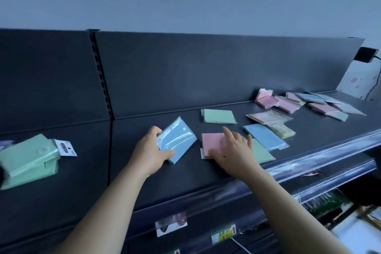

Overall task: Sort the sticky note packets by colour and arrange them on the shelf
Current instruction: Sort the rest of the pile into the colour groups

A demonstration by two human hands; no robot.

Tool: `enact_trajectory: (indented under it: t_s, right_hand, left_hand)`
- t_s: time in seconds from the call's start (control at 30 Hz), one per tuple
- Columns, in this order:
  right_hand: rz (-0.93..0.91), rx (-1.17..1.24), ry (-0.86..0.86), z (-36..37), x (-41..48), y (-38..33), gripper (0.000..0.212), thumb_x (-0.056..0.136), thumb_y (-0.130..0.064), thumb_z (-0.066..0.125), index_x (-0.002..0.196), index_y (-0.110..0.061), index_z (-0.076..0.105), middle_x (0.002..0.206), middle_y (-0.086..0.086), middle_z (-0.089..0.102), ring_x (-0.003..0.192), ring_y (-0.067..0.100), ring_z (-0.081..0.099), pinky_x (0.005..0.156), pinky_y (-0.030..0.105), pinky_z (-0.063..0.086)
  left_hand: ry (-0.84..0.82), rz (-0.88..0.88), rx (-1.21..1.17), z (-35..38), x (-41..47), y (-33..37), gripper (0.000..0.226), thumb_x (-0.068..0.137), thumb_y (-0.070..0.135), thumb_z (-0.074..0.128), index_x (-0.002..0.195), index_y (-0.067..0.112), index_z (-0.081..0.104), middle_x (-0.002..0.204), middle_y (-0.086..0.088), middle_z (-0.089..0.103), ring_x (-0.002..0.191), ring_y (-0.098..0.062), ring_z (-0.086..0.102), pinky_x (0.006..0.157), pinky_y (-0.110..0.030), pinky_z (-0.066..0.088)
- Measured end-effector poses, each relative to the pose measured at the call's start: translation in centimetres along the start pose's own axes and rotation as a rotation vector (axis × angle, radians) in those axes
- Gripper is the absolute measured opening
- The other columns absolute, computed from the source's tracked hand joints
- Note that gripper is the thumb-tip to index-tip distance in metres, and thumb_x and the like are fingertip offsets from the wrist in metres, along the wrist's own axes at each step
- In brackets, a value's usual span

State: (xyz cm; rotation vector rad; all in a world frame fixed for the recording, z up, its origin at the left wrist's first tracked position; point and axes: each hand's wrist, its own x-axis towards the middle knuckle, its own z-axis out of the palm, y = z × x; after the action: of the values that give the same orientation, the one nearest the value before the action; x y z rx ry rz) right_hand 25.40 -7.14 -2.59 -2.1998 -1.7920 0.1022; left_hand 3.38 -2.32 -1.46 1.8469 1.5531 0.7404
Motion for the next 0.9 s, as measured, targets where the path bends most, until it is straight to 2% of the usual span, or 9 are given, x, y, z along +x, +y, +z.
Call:
enact_trajectory:
  t_s: [0.1,0.2,0.33,0.43,0.57,0.63,0.7,0.83,0.9]
  right_hand:
    - [-0.074,0.167,-0.024,0.2,-0.2,-0.8,0.075,0.088,-0.04,0.057,0.148,-0.017,0.019,0.145,0.007,0.031,0.138,0.024,0.025,0.119,0.045,0.007]
    - [-0.094,0.412,-0.044,0.2,-0.4,-2.1,0.072,0.083,-0.023,0.062,0.146,-0.023,0.027,0.143,0.001,0.023,0.127,0.023,0.039,0.102,0.026,0.03]
    - [-0.121,0.567,-0.014,0.3,-0.6,-4.3,0.083,0.079,-0.008,0.065,0.149,-0.025,0.023,0.149,-0.004,0.01,0.115,0.01,0.04,0.089,0.011,0.028]
    - [-0.116,0.656,0.007,0.6,-0.3,-6.1,0.088,0.082,-0.005,0.065,0.152,-0.023,0.015,0.14,-0.001,0.035,0.114,0.012,0.044,0.089,0.012,0.028]
    - [-0.128,0.815,0.012,1.9,-0.1,-9.0,0.062,0.084,-0.005,0.063,0.14,-0.021,0.041,0.115,-0.003,0.062,0.092,0.009,0.059,0.074,0.012,0.041]
    - [-0.155,0.848,0.028,2.3,-0.2,-10.8,0.053,0.086,-0.006,0.061,0.134,-0.02,0.047,0.11,-0.005,0.064,0.087,0.003,0.06,0.069,0.006,0.041]
    - [-0.2,0.866,0.032,2.3,-0.3,-12.8,0.048,0.087,-0.007,0.061,0.132,-0.019,0.049,0.105,-0.006,0.063,0.082,-0.002,0.057,0.065,0.002,0.042]
    - [-0.254,0.958,-0.014,2.2,-0.6,-17.3,0.045,0.09,-0.012,0.06,0.133,-0.02,0.049,0.111,-0.008,0.065,0.09,-0.001,0.061,0.068,0.006,0.045]
    - [-0.276,0.995,-0.026,2.2,-1.1,-19.7,0.041,0.092,-0.016,0.06,0.132,-0.021,0.051,0.113,-0.009,0.066,0.093,-0.001,0.061,0.068,0.006,0.045]
  left_hand:
    - [0.092,0.025,-0.053,-0.8,-1.3,-0.7,0.031,0.085,0.012,0.068,0.104,0.025,0.047,0.1,0.007,0.061,0.079,-0.012,0.056,0.059,-0.024,0.041]
    - [0.172,-0.022,-0.118,-1.2,-2.4,-1.1,0.034,0.088,0.007,0.058,0.11,0.029,0.045,0.099,0.007,0.058,0.073,-0.014,0.054,0.053,-0.026,0.039]
    - [0.297,-0.074,-0.191,-2.4,-3.8,-2.1,0.04,0.088,0.004,0.056,0.113,0.03,0.038,0.103,0.005,0.054,0.075,-0.015,0.055,0.053,-0.026,0.041]
    - [0.396,-0.101,-0.213,-3.8,-4.9,-3.3,0.037,0.089,0.005,0.057,0.112,0.025,0.036,0.104,0.003,0.053,0.076,-0.008,0.052,0.051,-0.021,0.035]
    - [0.537,-0.115,-0.227,-6.2,-6.5,-5.5,0.026,0.09,0.007,0.058,0.105,0.016,0.04,0.098,-0.001,0.057,0.078,-0.015,0.055,0.058,-0.016,0.039]
    - [0.579,-0.119,-0.283,-7.7,-7.5,-6.4,0.02,0.091,0.006,0.056,0.103,0.015,0.043,0.096,0.0,0.058,0.079,-0.018,0.059,0.07,-0.034,0.055]
    - [0.617,-0.122,-0.321,-9.4,-8.6,-7.1,0.017,0.093,0.006,0.053,0.105,0.016,0.045,0.098,0.005,0.058,0.078,-0.012,0.063,0.077,-0.046,0.058]
    - [0.716,-0.1,-0.347,-13.2,-9.9,-9.0,0.019,0.095,0.006,0.051,0.107,0.018,0.044,0.11,0.001,0.06,0.087,-0.017,0.066,0.061,-0.018,0.055]
    - [0.749,-0.099,-0.362,-15.2,-10.4,-10.2,0.02,0.094,0.005,0.051,0.109,0.015,0.045,0.111,0.001,0.061,0.092,-0.017,0.065,0.06,-0.017,0.054]
